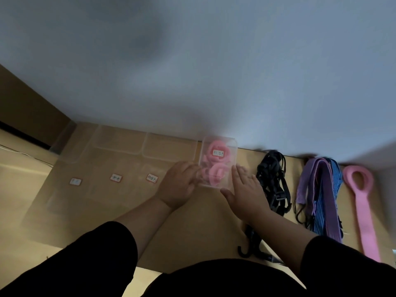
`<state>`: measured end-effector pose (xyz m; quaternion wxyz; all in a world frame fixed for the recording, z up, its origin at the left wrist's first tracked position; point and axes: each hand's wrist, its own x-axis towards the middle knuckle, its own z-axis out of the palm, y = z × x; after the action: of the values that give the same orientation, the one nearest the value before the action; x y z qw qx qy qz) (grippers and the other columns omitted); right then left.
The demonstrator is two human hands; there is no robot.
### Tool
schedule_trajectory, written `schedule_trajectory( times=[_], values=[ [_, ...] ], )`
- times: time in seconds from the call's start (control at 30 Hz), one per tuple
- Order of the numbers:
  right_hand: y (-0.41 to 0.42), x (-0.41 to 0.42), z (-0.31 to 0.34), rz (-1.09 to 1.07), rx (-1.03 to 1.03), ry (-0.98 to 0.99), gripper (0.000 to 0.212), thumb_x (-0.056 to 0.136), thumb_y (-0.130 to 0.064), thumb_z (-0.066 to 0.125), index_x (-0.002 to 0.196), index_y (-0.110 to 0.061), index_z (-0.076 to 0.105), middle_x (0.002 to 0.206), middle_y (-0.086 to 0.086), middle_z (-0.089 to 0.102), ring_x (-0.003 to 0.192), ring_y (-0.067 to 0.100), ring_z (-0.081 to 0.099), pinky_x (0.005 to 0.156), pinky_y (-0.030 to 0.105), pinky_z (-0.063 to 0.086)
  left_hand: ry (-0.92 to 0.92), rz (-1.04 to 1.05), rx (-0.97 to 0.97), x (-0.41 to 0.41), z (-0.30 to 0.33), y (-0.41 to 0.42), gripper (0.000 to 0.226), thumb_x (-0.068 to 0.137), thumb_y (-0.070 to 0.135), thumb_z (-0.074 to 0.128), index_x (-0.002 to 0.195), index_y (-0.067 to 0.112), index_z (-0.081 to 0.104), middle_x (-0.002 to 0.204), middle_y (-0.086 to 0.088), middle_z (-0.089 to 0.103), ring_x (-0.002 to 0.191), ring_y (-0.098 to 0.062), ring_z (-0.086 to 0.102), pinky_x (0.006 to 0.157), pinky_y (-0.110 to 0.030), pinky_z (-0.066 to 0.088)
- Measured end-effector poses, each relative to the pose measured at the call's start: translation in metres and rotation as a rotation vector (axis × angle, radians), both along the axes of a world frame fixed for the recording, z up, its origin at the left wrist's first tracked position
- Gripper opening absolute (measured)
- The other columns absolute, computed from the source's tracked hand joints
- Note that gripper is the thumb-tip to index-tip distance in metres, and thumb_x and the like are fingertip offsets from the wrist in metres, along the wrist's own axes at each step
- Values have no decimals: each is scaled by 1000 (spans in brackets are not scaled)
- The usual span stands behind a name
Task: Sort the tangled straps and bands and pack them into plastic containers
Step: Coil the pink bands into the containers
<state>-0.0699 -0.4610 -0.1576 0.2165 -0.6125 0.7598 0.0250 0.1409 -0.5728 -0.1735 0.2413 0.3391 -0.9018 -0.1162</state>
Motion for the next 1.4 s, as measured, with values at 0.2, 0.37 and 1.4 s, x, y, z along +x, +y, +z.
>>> schedule_trajectory(
  times=[0.2, 0.37, 1.4],
  values=[
    [8, 3, 4, -57, -34, -11, 88, 95, -70, 12, 159, -13, -5, 168, 5, -4, 154, 15, -7, 122, 33, -5, -391, 148, 92, -2, 27, -43, 39, 67, 18, 51, 98, 7, 72, 92, -15, 69, 86, -36, 61, 78, -38, 49],
    [20, 12, 13, -77, -76, -11, 84, 95, -65, 12, 159, -14, -3, 169, 4, -1, 154, 13, -6, 120, 29, -8, -616, 98, 61, -5, 36, -50, 12, 80, 28, 64, 84, 21, 73, 87, 0, 69, 88, -30, 61, 81, -36, 43],
    [102, 61, 57, -240, -286, -356, 93, 85, -28, 69, 157, -42, 13, 156, -20, 32, 135, -3, 40, 110, 34, 44, 16, -584, -228, 62, 63, 72, 21, 85, -1, 57, 91, 18, 62, 102, -5, 58, 95, -24, 51, 83, -31, 47]
  ],
)
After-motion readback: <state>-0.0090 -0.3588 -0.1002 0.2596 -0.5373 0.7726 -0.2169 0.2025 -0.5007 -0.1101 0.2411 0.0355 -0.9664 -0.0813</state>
